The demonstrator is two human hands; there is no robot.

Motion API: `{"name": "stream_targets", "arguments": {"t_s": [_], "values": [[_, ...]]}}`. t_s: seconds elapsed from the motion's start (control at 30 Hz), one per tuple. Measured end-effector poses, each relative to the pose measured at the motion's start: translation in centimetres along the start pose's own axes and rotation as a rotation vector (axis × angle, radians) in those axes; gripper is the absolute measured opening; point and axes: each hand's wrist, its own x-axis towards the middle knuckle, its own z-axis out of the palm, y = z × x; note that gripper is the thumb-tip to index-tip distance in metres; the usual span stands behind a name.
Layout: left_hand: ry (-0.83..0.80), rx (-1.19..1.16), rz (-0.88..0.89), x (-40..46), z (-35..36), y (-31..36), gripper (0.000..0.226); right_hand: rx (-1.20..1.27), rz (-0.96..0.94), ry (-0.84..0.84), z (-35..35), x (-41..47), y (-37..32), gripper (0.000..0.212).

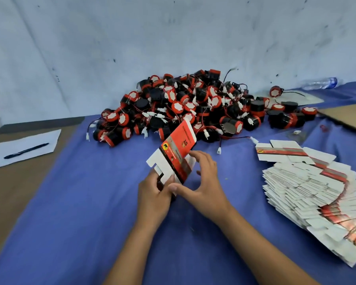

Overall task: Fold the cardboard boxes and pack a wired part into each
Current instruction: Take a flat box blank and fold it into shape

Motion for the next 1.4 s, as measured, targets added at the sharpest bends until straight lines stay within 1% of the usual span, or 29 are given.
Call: {"name": "stream_targets", "arguments": {"t_s": [0.07,0.1,0.13,0.2,0.27,0.33,0.43,0.57,0.6,0.67,0.73,0.83,0.9,0.97,1.03,1.1,1.13,1.2,1.23,1.3,1.37,1.4], "values": [[-0.045,0.148,0.105,-0.1,-0.2,0.2,0.006,0.046,0.016,-0.013,0.0,0.1,0.1,0.108],[-0.089,0.211,0.157,-0.1,0.1,0.4,0.008,0.092,0.030,-0.028,-0.1,0.1,0.2,0.109],[-0.132,0.242,0.203,-0.3,0.0,0.5,0.013,0.179,0.048,-0.055,0.1,0.2,0.1,0.105],[-0.187,0.210,0.293,-0.6,0.3,0.7,0.028,0.400,0.097,-0.069,0.1,0.2,0.3,0.083],[-0.181,0.134,0.315,-0.6,0.4,0.7,0.029,0.508,0.131,-0.031,0.1,0.2,0.7,0.063],[-0.176,0.061,0.277,-0.6,0.6,0.7,0.031,0.507,0.158,0.007,-0.3,0.2,0.8,0.051],[-0.113,0.058,0.276,-0.5,0.7,0.5,0.028,0.460,0.142,-0.016,-0.4,0.3,0.7,0.042],[0.030,0.083,0.286,-0.4,0.6,0.1,0.007,0.328,0.074,-0.011,-0.2,0.2,0.6,0.025],[0.065,0.107,0.294,-0.4,0.6,0.2,0.010,0.273,0.040,-0.006,-0.1,0.2,0.5,0.026],[0.125,0.145,0.317,-0.4,0.6,0.5,0.020,0.188,-0.021,-0.005,0.0,0.2,0.4,0.036],[0.146,0.171,0.361,-0.5,0.7,0.8,0.023,0.166,-0.025,0.003,0.1,0.2,0.3,0.039],[0.187,0.197,0.390,-0.8,0.9,1.0,0.013,0.103,-0.016,0.083,0.1,0.2,0.4,0.037],[0.234,0.208,0.384,-1.0,1.2,1.1,0.008,0.034,-0.013,0.156,0.1,0.1,0.5,0.044],[0.263,0.183,0.394,-1.0,1.3,1.4,0.011,0.045,0.037,0.178,0.2,0.0,0.5,0.051],[0.293,0.131,0.375,-1.1,1.2,1.6,0.016,0.068,0.095,0.146,0.2,-0.3,0.7,0.051],[0.347,0.091,0.315,-1.1,1.3,1.7,0.014,0.017,0.126,0.064,0.2,-0.2,0.8,0.050],[0.371,0.067,0.275,-1.0,1.5,1.6,0.012,-0.040,0.144,0.010,0.3,-0.2,0.9,0.052],[0.412,-0.058,0.173,-0.8,1.5,1.6,0.021,-0.195,0.158,-0.070,0.6,-0.1,0.7,0.058],[0.406,-0.126,0.122,-0.7,1.4,1.4,0.025,-0.246,0.149,-0.073,0.8,-0.2,0.5,0.061],[0.301,-0.166,0.062,-0.5,1.1,1.3,0.024,-0.239,0.128,-0.031,0.9,-0.3,0.4,0.064],[0.119,-0.211,0.034,-0.7,0.8,1.3,0.022,-0.204,0.136,0.031,0.4,-0.3,0.5,0.054],[0.012,-0.241,0.026,-0.8,0.8,1.3,0.033,-0.212,0.127,0.054,0.1,-0.3,0.5,0.048]]}}
